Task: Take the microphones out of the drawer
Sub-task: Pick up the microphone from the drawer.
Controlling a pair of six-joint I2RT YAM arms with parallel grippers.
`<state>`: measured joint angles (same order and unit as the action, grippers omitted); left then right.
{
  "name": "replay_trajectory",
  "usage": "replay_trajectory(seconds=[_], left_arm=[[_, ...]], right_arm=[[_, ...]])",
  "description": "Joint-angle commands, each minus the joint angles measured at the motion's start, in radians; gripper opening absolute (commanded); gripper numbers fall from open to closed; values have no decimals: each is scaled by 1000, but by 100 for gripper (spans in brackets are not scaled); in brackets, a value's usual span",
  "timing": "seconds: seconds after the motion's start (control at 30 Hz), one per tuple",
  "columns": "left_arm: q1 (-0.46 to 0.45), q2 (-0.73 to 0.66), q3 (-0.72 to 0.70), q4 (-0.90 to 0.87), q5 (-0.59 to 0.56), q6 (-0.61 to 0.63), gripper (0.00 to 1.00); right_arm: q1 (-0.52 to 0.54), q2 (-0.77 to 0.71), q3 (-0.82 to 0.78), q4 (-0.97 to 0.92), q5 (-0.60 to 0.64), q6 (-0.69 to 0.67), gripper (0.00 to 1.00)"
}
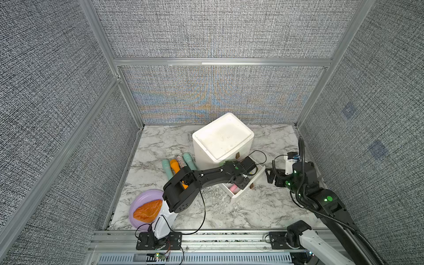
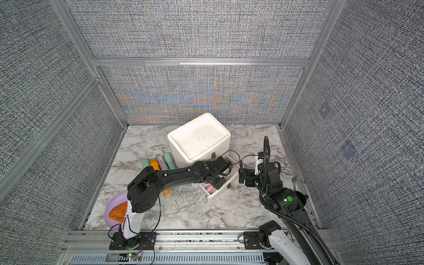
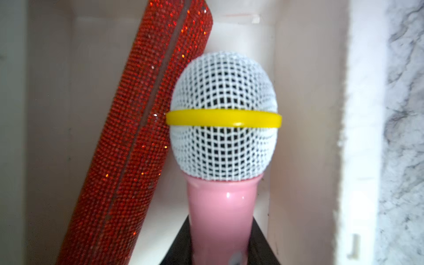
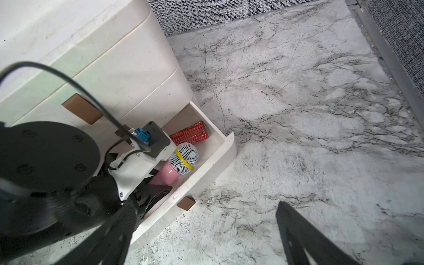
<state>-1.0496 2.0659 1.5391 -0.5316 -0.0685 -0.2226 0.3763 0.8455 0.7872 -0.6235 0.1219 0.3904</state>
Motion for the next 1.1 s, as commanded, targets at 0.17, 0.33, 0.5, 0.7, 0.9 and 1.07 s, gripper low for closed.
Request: replay_trajectory(seconds=[0.17,0.33,0.5,0.7,0.9,1.07], left_arm=[[1,-57,-4,1,33,12,7],[2,-125,-15,16,63,9,0],[2,-182,-13,9,95,16,0],[2,-252,-25,-14,111,20,0],[2,-338,-46,-45,134,31,0],[1,-414,-53,-87,137,43,0]], right_arm=[[-20,-27,54,-9,-2,10,98],[-30,-43,78,-32,4,5,98],[-45,-51,79,-33,2,0,98],[-61,-57,81,-30,-4,-8,98],[-76,-50,78,-20,-17,-14,98],[-85,-34,72,-4,-28,-25,98]])
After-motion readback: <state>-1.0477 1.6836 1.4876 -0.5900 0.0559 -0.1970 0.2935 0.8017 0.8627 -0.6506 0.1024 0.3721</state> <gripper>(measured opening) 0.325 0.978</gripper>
